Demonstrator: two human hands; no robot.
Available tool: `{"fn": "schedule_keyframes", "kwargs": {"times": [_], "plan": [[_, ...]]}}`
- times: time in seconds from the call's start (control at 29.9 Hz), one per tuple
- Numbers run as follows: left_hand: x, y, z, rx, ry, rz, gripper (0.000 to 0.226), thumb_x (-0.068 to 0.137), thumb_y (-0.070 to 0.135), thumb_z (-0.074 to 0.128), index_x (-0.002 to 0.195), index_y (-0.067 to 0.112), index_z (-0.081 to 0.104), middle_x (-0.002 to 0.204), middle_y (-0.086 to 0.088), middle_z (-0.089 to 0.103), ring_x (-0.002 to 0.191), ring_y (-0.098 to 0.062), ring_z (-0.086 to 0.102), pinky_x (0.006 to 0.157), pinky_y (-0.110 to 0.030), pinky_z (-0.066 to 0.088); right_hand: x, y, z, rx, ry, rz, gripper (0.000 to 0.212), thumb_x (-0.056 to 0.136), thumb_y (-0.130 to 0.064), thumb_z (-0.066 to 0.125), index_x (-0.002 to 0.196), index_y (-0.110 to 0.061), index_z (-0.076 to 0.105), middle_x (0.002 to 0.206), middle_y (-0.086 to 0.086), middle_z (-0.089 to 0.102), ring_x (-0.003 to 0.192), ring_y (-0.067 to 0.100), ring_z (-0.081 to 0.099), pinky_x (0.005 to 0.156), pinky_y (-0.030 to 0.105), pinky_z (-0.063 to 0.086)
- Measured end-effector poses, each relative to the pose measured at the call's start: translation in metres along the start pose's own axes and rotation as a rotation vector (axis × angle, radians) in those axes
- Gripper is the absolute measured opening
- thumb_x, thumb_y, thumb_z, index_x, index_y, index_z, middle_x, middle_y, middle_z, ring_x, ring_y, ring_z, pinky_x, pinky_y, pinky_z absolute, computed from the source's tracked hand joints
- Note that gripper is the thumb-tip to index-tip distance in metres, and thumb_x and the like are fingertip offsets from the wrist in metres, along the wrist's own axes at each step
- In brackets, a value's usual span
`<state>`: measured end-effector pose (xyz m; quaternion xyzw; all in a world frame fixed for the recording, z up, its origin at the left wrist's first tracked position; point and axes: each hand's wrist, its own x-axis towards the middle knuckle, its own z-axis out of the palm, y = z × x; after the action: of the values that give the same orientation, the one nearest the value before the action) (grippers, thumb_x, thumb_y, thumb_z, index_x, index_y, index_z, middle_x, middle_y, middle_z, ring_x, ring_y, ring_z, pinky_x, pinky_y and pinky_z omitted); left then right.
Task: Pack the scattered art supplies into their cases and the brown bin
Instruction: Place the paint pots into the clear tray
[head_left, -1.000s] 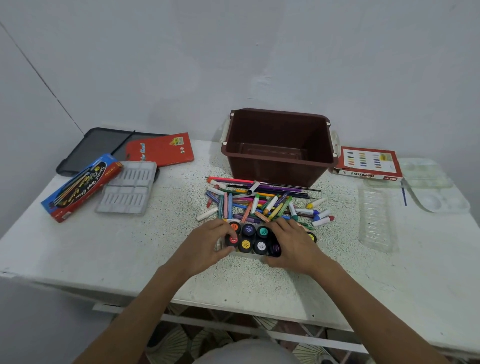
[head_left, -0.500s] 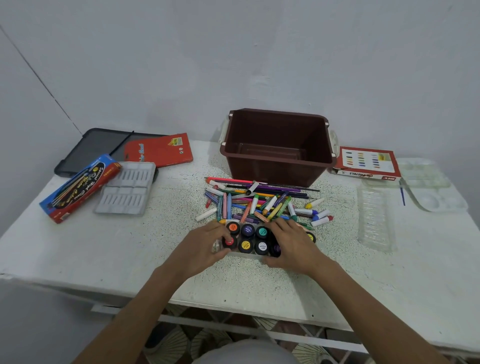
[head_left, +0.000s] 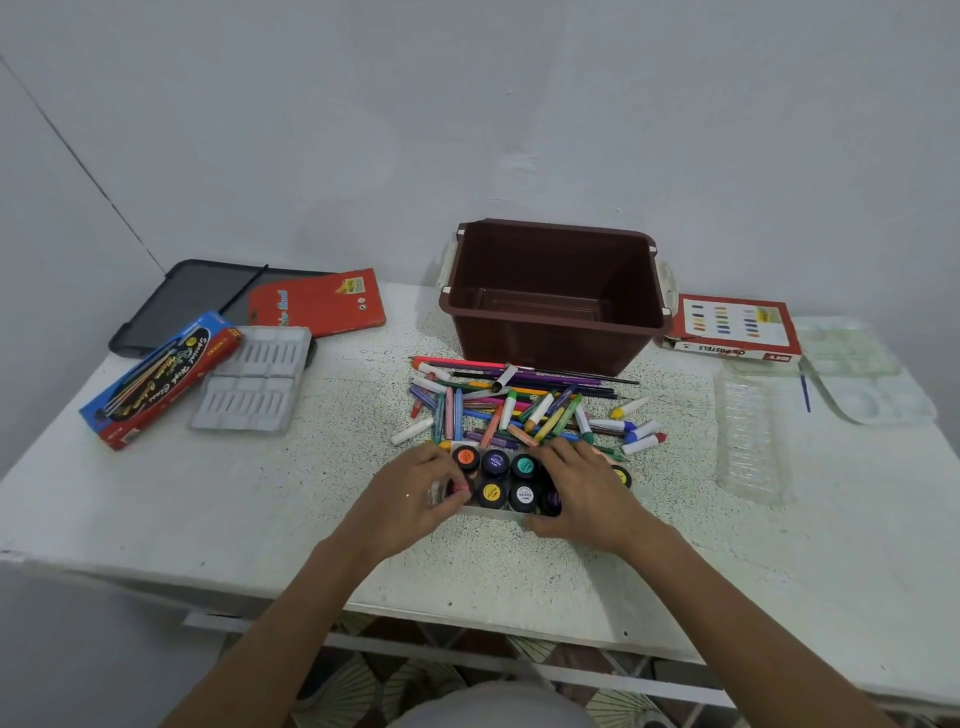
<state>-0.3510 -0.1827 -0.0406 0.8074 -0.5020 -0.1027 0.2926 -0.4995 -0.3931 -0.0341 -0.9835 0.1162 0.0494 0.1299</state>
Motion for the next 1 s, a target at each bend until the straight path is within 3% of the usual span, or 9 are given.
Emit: {"fn": "schedule_keyframes", "kwargs": {"times": [0.07, 0.17, 0.27, 0.4, 0.57, 0.8, 1.0], "plan": [[0.005, 0.002, 0.0, 0.035, 0.07, -0.013, 0.012, 0.09, 0.029, 0.066, 0.099, 0.021, 0.067, 0.102, 0.011, 0.056, 0.096, -0.004, 0.055, 0.078, -0.022, 0.052, 0.0, 0.0, -0.001, -0.011, -0.006, -0.002, 0.086, 0.078, -0.066, 0.063, 0.146, -0.023, 0.032, 0.135, -0.002, 0.041, 0.122, 0.021, 0.037, 0.106, 0.036, 0.033], [0.017, 0.003, -0.001, 0.079, 0.044, -0.057, 0.026, 0.093, 0.031, 0.061, 0.117, 0.02, 0.064, 0.116, 0.007, 0.057, 0.106, -0.007, 0.054, 0.081, -0.012, 0.042, 0.0, -0.001, -0.002, -0.02, -0.011, -0.003, 0.087, 0.078, -0.066, 0.062, 0.146, -0.023, 0.031, 0.136, -0.002, 0.041, 0.123, 0.021, 0.037, 0.106, 0.036, 0.033], [0.028, 0.007, -0.003, 0.127, -0.02, -0.072, 0.037, 0.094, 0.034, 0.059, 0.129, 0.02, 0.06, 0.123, 0.005, 0.058, 0.112, -0.011, 0.053, 0.085, -0.022, 0.045, 0.0, -0.002, -0.004, -0.023, -0.016, -0.002, 0.087, 0.078, -0.066, 0.063, 0.147, -0.023, 0.031, 0.137, -0.002, 0.041, 0.123, 0.021, 0.037, 0.106, 0.036, 0.033], [0.034, 0.012, -0.006, 0.216, -0.044, -0.044, 0.035, 0.094, 0.033, 0.06, 0.127, 0.021, 0.062, 0.122, 0.005, 0.061, 0.11, -0.013, 0.055, 0.084, -0.028, 0.049, 0.0, -0.002, -0.004, -0.023, -0.023, 0.0, 0.088, 0.078, -0.065, 0.064, 0.147, -0.023, 0.031, 0.137, -0.001, 0.041, 0.123, 0.022, 0.037, 0.106, 0.036, 0.033], [0.038, 0.017, -0.006, 0.253, -0.021, -0.06, 0.03, 0.093, 0.031, 0.062, 0.121, 0.024, 0.066, 0.115, 0.006, 0.064, 0.103, -0.012, 0.058, 0.076, -0.024, 0.046, 0.001, 0.0, -0.003, -0.027, -0.03, 0.002, 0.088, 0.077, -0.066, 0.064, 0.147, -0.023, 0.031, 0.137, -0.001, 0.041, 0.121, 0.022, 0.037, 0.105, 0.037, 0.035], [0.045, 0.019, -0.004, 0.126, -0.059, -0.144, 0.034, 0.087, 0.02, 0.07, 0.12, 0.022, 0.067, 0.123, -0.002, 0.061, 0.108, -0.018, 0.058, 0.088, -0.028, 0.046, 0.002, 0.001, -0.002, -0.006, -0.034, 0.001, 0.088, 0.076, -0.066, 0.064, 0.146, -0.024, 0.033, 0.134, -0.001, 0.042, 0.121, 0.022, 0.038, 0.104, 0.039, 0.037], [0.036, 0.009, 0.002, 0.11, 0.001, -0.104, 0.031, 0.089, 0.026, 0.067, 0.119, 0.019, 0.068, 0.118, 0.001, 0.06, 0.105, -0.015, 0.057, 0.09, -0.03, 0.049, 0.002, 0.002, -0.002, 0.004, -0.039, -0.001, 0.088, 0.076, -0.066, 0.065, 0.146, -0.024, 0.033, 0.137, -0.001, 0.042, 0.124, 0.022, 0.038, 0.106, 0.04, 0.037]]}}
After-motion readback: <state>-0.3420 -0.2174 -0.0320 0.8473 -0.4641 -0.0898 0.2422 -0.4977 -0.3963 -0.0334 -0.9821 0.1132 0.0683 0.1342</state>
